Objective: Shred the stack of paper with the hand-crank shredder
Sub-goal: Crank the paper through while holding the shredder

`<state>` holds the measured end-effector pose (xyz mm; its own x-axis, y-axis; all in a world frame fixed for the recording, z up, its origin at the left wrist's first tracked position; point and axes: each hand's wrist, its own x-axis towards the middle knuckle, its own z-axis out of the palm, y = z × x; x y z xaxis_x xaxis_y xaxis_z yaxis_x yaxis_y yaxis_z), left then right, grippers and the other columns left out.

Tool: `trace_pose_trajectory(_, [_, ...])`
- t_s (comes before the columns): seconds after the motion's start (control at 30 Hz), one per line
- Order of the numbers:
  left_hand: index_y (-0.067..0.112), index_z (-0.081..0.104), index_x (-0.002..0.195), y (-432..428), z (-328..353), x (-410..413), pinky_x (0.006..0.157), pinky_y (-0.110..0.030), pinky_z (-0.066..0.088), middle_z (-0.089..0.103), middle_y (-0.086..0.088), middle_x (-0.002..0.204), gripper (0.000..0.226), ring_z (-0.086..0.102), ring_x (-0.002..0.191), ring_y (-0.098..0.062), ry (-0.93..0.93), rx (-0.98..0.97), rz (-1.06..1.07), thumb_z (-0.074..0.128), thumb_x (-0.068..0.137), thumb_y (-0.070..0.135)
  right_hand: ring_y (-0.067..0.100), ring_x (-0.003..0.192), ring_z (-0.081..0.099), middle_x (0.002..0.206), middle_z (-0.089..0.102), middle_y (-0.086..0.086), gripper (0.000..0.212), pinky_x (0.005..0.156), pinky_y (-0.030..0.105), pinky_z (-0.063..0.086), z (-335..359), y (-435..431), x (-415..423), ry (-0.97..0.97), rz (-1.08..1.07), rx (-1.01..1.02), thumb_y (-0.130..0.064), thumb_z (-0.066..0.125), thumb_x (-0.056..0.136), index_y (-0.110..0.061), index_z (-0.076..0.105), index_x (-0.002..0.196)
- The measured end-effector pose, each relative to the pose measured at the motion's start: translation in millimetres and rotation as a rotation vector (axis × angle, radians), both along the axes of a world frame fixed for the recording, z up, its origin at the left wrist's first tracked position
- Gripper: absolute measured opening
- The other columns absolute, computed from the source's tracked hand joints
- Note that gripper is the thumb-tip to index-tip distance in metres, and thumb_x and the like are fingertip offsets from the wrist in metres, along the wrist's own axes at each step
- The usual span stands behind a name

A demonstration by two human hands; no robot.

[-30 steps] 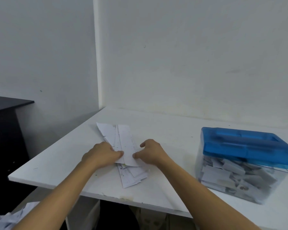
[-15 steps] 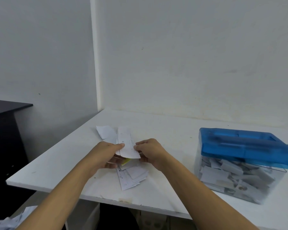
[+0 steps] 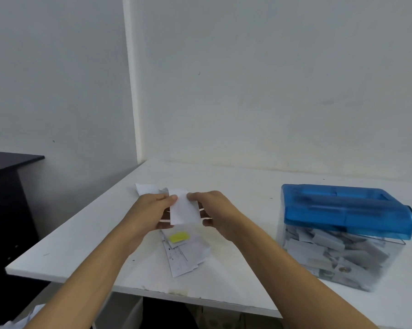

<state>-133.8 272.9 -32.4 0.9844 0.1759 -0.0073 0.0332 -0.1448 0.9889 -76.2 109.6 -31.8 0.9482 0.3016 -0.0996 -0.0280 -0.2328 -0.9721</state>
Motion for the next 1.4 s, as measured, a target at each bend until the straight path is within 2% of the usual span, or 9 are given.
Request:
trace_pose_trajectory(0.13, [0.016,0.076,0.108,-18,20,-7,0.082,-0.031,0.057,0.079,0.0,0.102,0.022,0.075,0.094,-0.015,-0.123,0.005,-0.096,0.058,0.103,0.027,0.027,0.087,0.069,0.101,0.074,0.015,0.023,0.079,0.041,0.055,28,-13,-7,-0.245,-0.066,0.054,-0.025,0.062,0.095,-0.005,0.073,0.096])
trace_pose_trajectory(0.23, [0.013,0.075,0.113,-39,41,-11,0.086,-0.032,0.06,0.078,-0.002,0.105,0.019,0.074,0.101,-0.017,-0.245,-0.008,-0.14,0.062,0.101,0.019,0.032,0.097,0.072,0.099,0.076,0.011,0.025,0.089,0.05,0.057,59,-37,-21,-0.397,-0.06,0.025,-0.032,0.064,0.088,-0.011,0.076,0.093])
trace_pose_trajectory(0.4, [0.014,0.074,0.117,-84,78,-6,0.079,-0.024,0.06,0.078,0.001,0.106,0.021,0.074,0.099,-0.012,-0.407,0.008,-0.194,0.062,0.101,0.018,0.009,0.078,0.068,0.091,0.076,0.0,0.011,0.066,0.026,0.053,111,-101,-49,-0.625,-0.061,-0.21,-0.022,0.065,0.095,-0.017,0.074,0.099])
trace_pose_trajectory(0.47, [0.012,0.074,0.12,-106,90,1,0.082,-0.027,0.061,0.078,0.0,0.106,0.023,0.074,0.098,-0.013,-0.443,0.035,-0.213,0.063,0.101,0.019,0.009,0.075,0.067,0.086,0.076,-0.001,0.008,0.065,0.023,0.053,127,-129,-56,-0.669,-0.123,-0.269,-0.022,0.067,0.094,-0.02,0.075,0.095])
trace_pose_trajectory(0.57, [0.012,0.072,0.124,-141,102,12,0.092,-0.038,0.06,0.076,0.0,0.111,0.028,0.072,0.103,-0.017,-0.462,0.117,-0.254,0.066,0.099,0.023,0.014,0.077,0.068,0.082,0.076,-0.004,0.007,0.074,0.03,0.056,140,-165,-60,-0.696,-0.21,-0.333,-0.022,0.07,0.093,-0.023,0.075,0.09])
trace_pose_trajectory(0.73, [0.015,0.07,0.126,-183,100,28,0.09,-0.027,0.057,0.075,0.002,0.113,0.035,0.07,0.1,-0.013,-0.4,0.289,-0.305,0.076,0.091,0.019,0.03,0.086,0.068,0.081,0.075,0.0,0.006,0.083,0.046,0.056,130,-209,-51,-0.664,-0.302,-0.443,-0.021,0.071,0.091,-0.023,0.075,0.088])
trace_pose_trajectory(0.93, [0.019,0.071,0.12,-204,70,41,0.092,-0.036,0.059,0.076,0.003,0.104,0.032,0.071,0.096,-0.014,-0.316,0.366,-0.329,0.079,0.089,0.023,0.01,0.082,0.07,0.092,0.075,-0.007,0.005,0.073,0.019,0.056,96,-232,-44,-0.592,-0.247,-0.522,-0.02,0.072,0.091,-0.022,0.072,0.096])
trace_pose_trajectory(1.17, [0.028,0.067,0.109,-210,51,36,0.091,-0.026,0.056,0.073,0.013,0.105,0.017,0.067,0.099,-0.004,-0.396,0.294,-0.339,0.073,0.093,0.023,0.005,0.085,0.07,0.098,0.073,-0.013,0.014,0.079,0.021,0.06,77,-242,-46,-0.616,-0.24,-0.488,-0.021,0.072,0.09,-0.026,0.069,0.103])
trace_pose_trajectory(1.4, [0.025,0.066,0.109,-210,53,35,0.09,-0.021,0.055,0.071,0.011,0.108,0.016,0.066,0.101,-0.006,-0.416,0.349,-0.355,0.071,0.095,0.022,0.006,0.087,0.069,0.101,0.071,-0.015,0.018,0.074,0.016,0.057,77,-242,-48,-0.612,-0.229,-0.457,-0.019,0.072,0.09,-0.029,0.066,0.104])
